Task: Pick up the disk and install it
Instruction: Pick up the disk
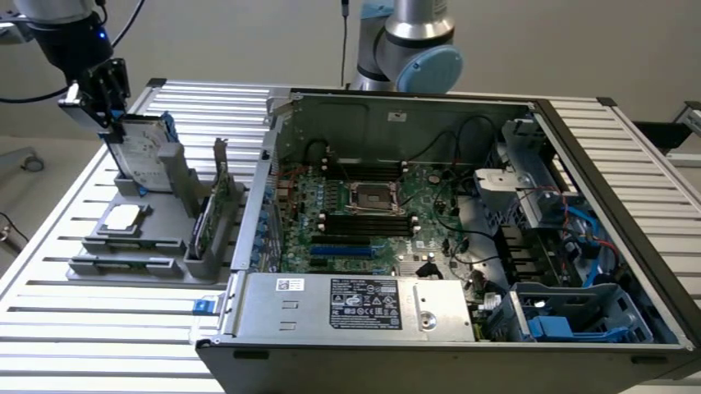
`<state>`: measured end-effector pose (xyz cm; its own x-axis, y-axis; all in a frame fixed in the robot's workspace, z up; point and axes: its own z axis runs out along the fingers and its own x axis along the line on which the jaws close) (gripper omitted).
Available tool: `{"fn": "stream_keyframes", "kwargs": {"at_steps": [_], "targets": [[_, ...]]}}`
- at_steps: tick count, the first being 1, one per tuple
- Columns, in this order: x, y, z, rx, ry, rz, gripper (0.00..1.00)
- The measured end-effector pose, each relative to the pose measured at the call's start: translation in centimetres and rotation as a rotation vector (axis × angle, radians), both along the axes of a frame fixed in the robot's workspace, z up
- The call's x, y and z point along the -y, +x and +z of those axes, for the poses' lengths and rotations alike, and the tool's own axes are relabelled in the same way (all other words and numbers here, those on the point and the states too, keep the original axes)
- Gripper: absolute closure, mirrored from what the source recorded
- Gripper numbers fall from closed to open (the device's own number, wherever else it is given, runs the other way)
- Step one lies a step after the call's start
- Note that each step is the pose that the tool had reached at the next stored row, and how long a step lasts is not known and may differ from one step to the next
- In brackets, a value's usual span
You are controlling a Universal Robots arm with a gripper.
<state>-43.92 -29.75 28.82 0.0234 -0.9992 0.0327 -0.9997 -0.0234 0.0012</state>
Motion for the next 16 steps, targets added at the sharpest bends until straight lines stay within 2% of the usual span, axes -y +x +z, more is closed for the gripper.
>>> {"fn": "stream_keyframes", "kwargs": {"at_steps": [3,4,16], "targets": [[-0.01,0.00,-0.02,0.0001,-0.0002,0.000,0.60],[-0.01,0.00,-0.02,0.0000,0.0001,0.000,0.66],[-0.01,-0.06,-0.03,0.0002,0.0000,-0.001,0.67]]}}
